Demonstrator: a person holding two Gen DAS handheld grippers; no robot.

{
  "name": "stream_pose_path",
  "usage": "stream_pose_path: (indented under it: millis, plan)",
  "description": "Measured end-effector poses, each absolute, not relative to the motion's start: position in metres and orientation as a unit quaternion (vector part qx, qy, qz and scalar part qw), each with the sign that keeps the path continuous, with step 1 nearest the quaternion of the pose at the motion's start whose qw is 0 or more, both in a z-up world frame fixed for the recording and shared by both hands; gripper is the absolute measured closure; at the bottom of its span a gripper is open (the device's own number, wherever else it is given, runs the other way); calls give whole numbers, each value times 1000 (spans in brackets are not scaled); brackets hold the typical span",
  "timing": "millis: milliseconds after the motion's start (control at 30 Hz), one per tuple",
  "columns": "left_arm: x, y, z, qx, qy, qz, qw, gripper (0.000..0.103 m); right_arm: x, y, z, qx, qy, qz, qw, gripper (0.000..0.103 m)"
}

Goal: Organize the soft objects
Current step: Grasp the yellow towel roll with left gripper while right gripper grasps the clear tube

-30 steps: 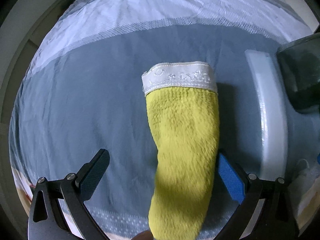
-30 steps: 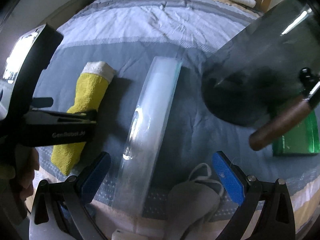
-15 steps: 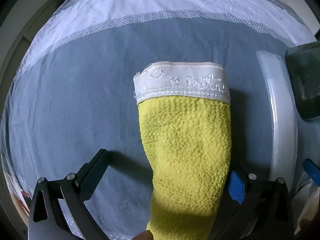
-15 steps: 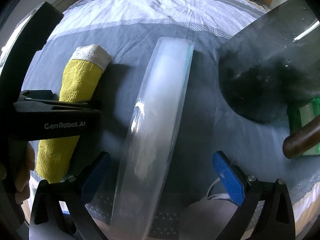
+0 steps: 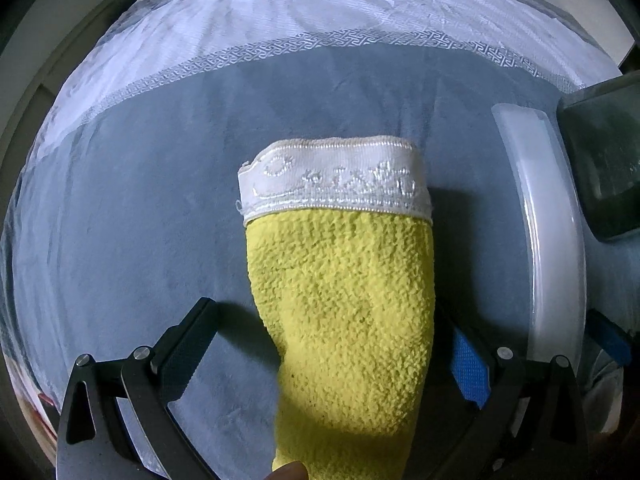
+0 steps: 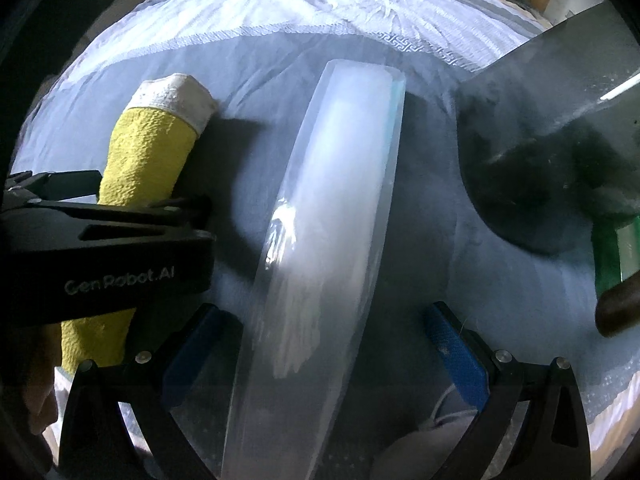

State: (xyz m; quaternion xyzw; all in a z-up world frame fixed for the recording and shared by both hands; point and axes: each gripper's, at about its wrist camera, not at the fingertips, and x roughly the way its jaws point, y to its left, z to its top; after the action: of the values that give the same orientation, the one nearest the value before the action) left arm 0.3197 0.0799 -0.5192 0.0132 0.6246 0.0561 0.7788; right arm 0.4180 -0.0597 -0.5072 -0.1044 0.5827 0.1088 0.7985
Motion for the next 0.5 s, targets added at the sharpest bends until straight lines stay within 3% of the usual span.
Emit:
stream_pose_path:
  millis: [500]
  plan:
    - [318, 77, -546, 18, 618, 53, 784, 1, 433, -59, -525, -100, 581, 95, 802, 0]
